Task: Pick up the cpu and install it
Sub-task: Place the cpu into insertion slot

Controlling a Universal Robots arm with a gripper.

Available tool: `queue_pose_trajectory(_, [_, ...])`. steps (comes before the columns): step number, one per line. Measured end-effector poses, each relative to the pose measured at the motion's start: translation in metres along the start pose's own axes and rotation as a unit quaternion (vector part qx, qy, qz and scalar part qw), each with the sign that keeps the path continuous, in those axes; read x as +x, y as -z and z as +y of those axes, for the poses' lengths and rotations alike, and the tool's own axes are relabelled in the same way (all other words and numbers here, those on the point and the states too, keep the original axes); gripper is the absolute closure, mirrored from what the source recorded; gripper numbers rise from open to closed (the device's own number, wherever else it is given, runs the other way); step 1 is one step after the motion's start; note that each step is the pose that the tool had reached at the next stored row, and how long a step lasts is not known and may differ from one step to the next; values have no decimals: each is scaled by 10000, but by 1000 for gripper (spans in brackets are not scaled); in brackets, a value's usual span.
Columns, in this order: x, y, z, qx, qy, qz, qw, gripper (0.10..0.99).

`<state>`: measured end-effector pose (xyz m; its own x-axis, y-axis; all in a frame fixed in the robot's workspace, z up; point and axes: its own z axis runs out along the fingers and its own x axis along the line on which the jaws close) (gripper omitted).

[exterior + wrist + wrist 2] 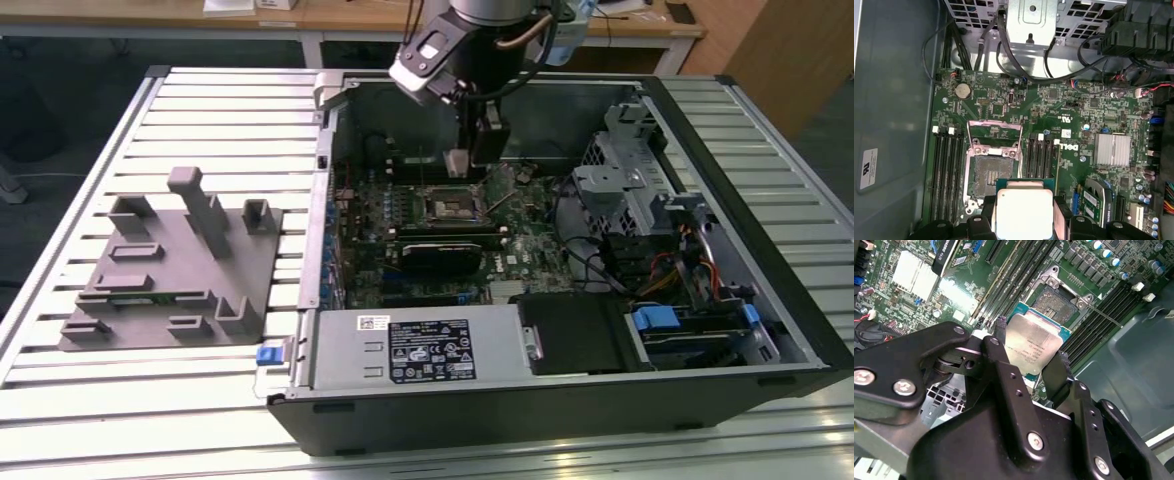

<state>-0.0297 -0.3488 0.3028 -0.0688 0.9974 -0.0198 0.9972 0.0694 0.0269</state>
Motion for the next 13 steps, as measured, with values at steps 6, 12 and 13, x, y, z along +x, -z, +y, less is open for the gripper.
queue_pose_trajectory(6, [1,-30,-1,0,0,0,10000,549])
queue_pose_trajectory(12, [1,-60,-2,0,0,0,10000,549])
queue_pose_trajectory(13, [1,-65,-2,0,0,0,10000,549])
